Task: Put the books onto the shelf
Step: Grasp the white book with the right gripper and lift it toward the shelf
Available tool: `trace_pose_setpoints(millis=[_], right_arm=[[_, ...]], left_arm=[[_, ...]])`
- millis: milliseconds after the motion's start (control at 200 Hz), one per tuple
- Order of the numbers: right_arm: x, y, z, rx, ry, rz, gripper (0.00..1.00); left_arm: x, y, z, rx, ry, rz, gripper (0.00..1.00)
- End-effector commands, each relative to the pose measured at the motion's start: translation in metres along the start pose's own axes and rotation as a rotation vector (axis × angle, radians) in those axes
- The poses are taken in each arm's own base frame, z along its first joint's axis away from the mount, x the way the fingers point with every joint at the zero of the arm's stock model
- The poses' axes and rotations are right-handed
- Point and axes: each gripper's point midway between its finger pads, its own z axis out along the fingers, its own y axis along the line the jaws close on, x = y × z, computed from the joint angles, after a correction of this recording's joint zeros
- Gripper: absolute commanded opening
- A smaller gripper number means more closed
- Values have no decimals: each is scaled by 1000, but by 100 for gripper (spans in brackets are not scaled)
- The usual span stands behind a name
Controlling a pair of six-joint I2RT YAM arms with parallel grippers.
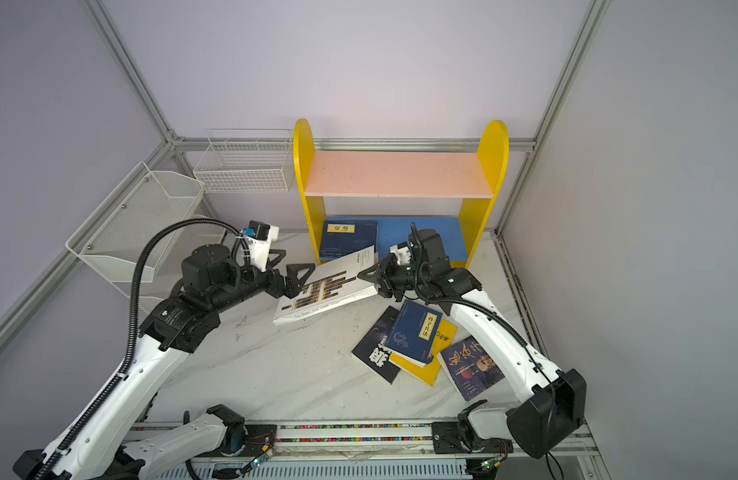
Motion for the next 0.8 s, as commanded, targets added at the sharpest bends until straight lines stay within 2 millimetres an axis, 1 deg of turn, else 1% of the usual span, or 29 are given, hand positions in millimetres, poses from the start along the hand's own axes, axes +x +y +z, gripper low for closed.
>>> trace_pose_setpoints(millis=[0, 85, 135, 190, 290, 365, 425, 455, 470, 485, 575, 615, 655, 715, 795], right_arm=[[4, 44, -42, -28, -103, -204, 0], [8, 69, -64, -38, -146, -298, 0], [9, 83, -74, -48, -166, -347, 0], [8, 100, -85, -62, -196, -399, 0], [5, 127, -104, -85, -270, -478, 0], [0, 145, -114, -109, -327, -533, 0], [-10, 158, -119, -109, -384, -568, 0], [-11, 165, -123, -119, -402, -595, 0], [-19, 167, -118, -109, -413, -607, 0], [-22, 167, -115, -103, -416, -612, 1], [-47, 184, -109, -81, -487, -669, 1], [-55, 188, -105, -77, -493, -685, 1], [-68, 192, -104, -78, -509, -699, 1], [-89, 194, -109, -77, -538, -700, 1], [-122, 189, -126, -79, -568, -687, 0]], left_arm=[[-59, -18, -8, 223, -125, -214, 100], [-73, 4, -6, 295, -166, -355, 100], [-81, 13, -9, 313, -214, -376, 100], [-82, 22, -10, 287, -235, -363, 100], [-73, 39, -7, 188, -209, -319, 100], [-64, 53, -5, 122, -188, -306, 100], [-59, 58, -3, 110, -181, -318, 100], [-58, 59, -3, 110, -185, -326, 100], [-57, 60, -2, 111, -184, -329, 100], [-57, 60, -2, 113, -187, -329, 100], [-57, 62, -4, 101, -204, -331, 100], [-57, 64, -5, 90, -209, -326, 99], [-59, 64, -7, 78, -213, -318, 100], [-60, 66, -11, 59, -215, -304, 100], [-62, 67, -15, 38, -222, -287, 100]])
